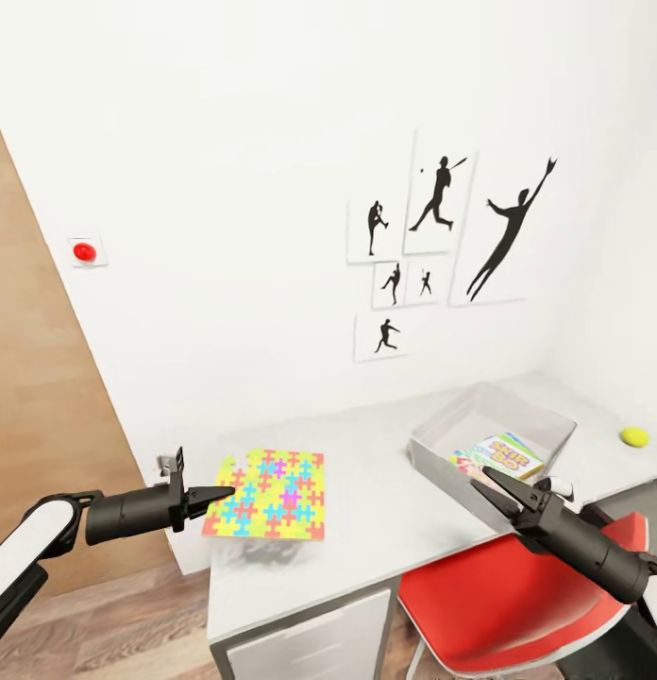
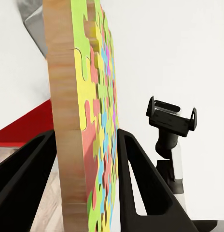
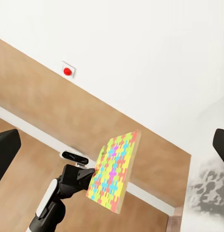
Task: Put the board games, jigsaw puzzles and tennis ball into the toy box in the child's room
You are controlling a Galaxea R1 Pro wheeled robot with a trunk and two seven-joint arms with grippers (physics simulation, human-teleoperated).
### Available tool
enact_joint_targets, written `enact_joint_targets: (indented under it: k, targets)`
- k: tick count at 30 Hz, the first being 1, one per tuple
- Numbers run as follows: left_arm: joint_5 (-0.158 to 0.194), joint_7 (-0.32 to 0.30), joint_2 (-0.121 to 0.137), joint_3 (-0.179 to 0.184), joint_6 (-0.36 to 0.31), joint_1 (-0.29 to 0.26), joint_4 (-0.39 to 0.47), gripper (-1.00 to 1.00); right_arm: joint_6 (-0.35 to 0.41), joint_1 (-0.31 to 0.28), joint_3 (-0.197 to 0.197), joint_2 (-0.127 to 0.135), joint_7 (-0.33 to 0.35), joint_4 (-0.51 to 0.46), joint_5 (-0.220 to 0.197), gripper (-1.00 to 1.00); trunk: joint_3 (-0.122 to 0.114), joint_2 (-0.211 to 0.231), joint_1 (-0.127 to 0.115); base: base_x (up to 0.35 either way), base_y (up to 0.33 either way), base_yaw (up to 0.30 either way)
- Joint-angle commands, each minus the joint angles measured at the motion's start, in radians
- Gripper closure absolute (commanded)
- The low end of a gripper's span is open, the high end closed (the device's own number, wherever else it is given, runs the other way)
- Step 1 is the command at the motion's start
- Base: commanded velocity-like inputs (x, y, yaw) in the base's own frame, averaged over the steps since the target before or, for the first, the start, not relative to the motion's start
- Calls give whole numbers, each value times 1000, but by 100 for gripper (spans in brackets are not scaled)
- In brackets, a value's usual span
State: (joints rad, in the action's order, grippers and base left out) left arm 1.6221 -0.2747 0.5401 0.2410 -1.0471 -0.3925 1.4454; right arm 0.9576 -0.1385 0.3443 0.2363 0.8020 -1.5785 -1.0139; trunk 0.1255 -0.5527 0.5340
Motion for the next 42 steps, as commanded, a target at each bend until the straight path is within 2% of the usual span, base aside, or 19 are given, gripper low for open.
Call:
enact_joint_targets:
  k: [1, 22, 42]
  targets:
    - [-9, -11, 1, 1, 0, -1, -1, 100, 4, -1, 1, 0, 3, 0, 2, -100, -3, 6, -3, 0, 0, -211]
    - [-10, -11, 0, 1, 0, -1, -1, 100, 4, -1, 1, 0, 3, 0, 3, -100, -93, 153, -84, 0, 0, -211]
    - [-10, -11, -1, 1, 0, -1, -2, 100, 4, -1, 2, 0, 3, 2, 3, -100, -117, 153, -84, 0, 0, -211]
